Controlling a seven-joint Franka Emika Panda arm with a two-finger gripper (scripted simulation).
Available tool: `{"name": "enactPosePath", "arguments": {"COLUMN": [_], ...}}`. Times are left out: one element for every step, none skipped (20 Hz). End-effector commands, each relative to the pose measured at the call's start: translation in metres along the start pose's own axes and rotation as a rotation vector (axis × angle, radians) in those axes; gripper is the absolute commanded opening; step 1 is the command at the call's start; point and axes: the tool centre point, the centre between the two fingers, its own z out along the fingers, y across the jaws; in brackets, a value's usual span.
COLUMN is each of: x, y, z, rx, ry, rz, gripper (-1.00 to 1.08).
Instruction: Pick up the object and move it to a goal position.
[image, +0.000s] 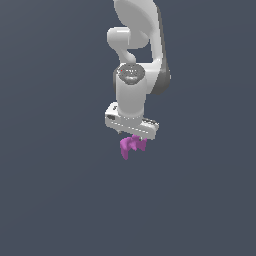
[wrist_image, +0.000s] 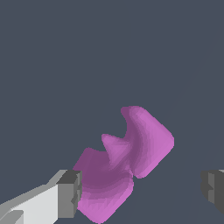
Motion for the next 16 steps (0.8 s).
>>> {"name": "enactPosePath", "arguments": {"x": [-0.0007, -0.0010, -0.0013, -0.0016, -0.0019, -0.0022, -0.0025, -0.0028, -0.0030, -0.0033, -0.0036, -0.0039, -0.0042, -0.0044, -0.0047, -0.0050], "y": [-0.0013, -0.0018, -0.0023, -0.0029, -0.0034, -0.0039, -0.0044, -0.0048, -0.0053, -0.0058, -0.0063, -0.0068, -0.0073, -0.0077, -0.0082, -0.0087], "z": [0.0009, 0.0013, 0.0017, 0.0020, 0.0024, 0.0027, 0.0031, 0.0034, 0.0038, 0.0041, 0.0044, 0.0047, 0.0050, 0.0054, 0.0057, 0.0060], "rx": [0.001, 0.001, 0.002, 0.002, 0.002, 0.003, 0.003, 0.004, 0.005, 0.005, 0.006, 0.007, 0.007, 0.008, 0.009, 0.009], "ry": [0.003, 0.004, 0.005, 0.006, 0.007, 0.008, 0.010, 0.011, 0.012, 0.013, 0.014, 0.015, 0.016, 0.017, 0.018, 0.019], "rz": [0.066, 0.092, 0.118, 0.144, 0.170, 0.196, 0.223, 0.249, 0.275, 0.301, 0.327, 0.353, 0.379, 0.405, 0.431, 0.457], "gripper": [1.00, 1.00, 1.00, 1.00, 1.00, 1.00, 1.00, 1.00, 1.00, 1.00, 1.00, 1.00, 1.00, 1.00, 1.00, 1.00]}}
